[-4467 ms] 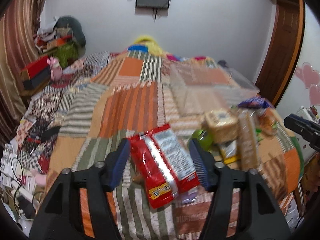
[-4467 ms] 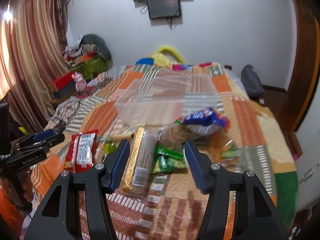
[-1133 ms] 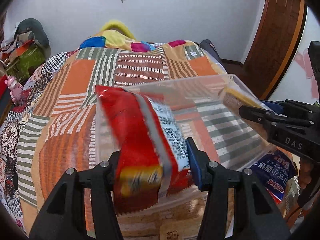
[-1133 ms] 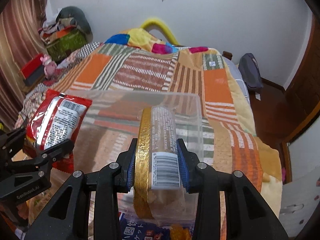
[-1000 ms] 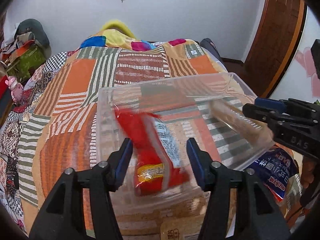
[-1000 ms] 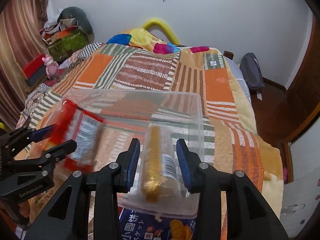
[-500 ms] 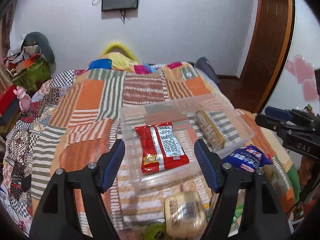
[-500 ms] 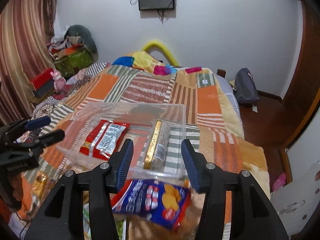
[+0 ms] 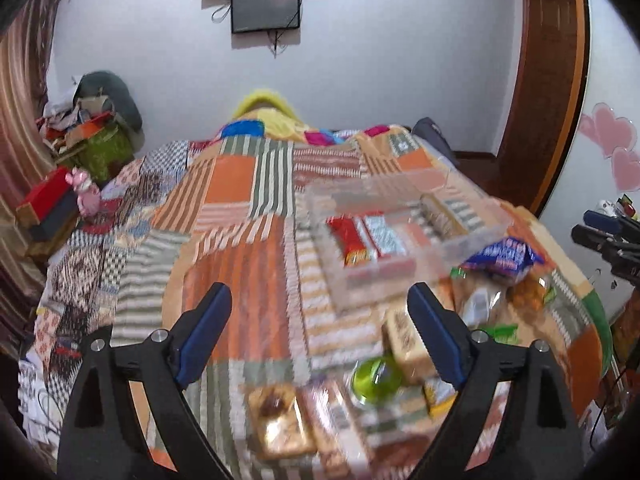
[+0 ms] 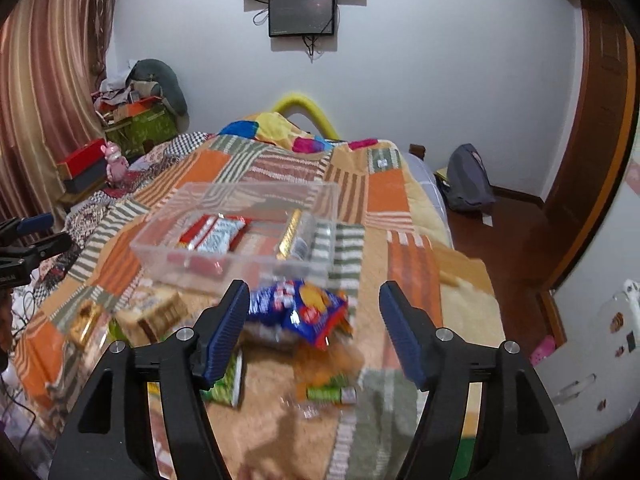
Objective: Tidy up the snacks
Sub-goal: 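Grasp the bread-roll pack with left tool while right tool grasps green-label bag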
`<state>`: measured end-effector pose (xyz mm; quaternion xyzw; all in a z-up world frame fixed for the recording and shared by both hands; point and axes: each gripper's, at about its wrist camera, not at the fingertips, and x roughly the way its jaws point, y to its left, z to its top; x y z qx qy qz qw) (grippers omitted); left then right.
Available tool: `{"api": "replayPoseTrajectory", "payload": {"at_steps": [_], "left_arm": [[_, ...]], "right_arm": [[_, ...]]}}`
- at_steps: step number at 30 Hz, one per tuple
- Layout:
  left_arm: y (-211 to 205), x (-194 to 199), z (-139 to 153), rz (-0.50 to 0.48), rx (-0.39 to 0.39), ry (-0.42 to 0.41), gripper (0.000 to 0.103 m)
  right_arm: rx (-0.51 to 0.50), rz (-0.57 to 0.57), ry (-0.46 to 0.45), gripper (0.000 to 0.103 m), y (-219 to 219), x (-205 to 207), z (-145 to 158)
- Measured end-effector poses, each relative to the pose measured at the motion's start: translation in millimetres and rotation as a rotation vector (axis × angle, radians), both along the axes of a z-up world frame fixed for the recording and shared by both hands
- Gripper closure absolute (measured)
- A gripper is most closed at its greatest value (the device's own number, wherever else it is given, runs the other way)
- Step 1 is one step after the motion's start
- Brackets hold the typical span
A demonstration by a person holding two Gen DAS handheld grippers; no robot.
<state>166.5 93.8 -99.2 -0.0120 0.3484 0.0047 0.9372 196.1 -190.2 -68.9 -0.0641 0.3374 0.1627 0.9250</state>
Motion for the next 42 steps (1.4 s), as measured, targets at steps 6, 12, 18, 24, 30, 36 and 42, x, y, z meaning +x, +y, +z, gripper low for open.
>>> {"api": "replayPoseTrajectory", "payload": {"at_steps": [6, 12, 18, 24, 30, 36, 42], "left_arm": [[21, -19, -40, 0.043, -0.041, 0.097, 0.013], [40, -27, -83, 0.092, -0.072, 0.203, 0.013], [49, -26, -118, 0.114, -0.089, 0.282, 0.013], [58, -19, -127, 0.135, -0.137, 0.26, 0.021], [57, -9, -141, 0.135, -0.093, 0.307, 0.036], [51, -14, -143, 0.135, -0.048, 0.277, 0.04], [40, -15, -136, 0.112, 0.013, 0.279, 0.059]], "right_arm": [[0.01, -0.031, 0.049, 0.038, -12, -13, -17], [0.024, -0.054, 0.122, 0.037, -22, -19, -43], [0.002, -0.061, 0.175, 0.037, -21, -7, -63], [0.001, -0.055, 0.203, 0.035, -16, 8, -76], [-0.005, -0.051, 0.255, 0.035, -11, 19, -96], [-0.02, -0.032, 0.252, 0.034, -3, 17, -103], [-0.008, -0.014, 0.25, 0.047, -5, 8, -101]]}}
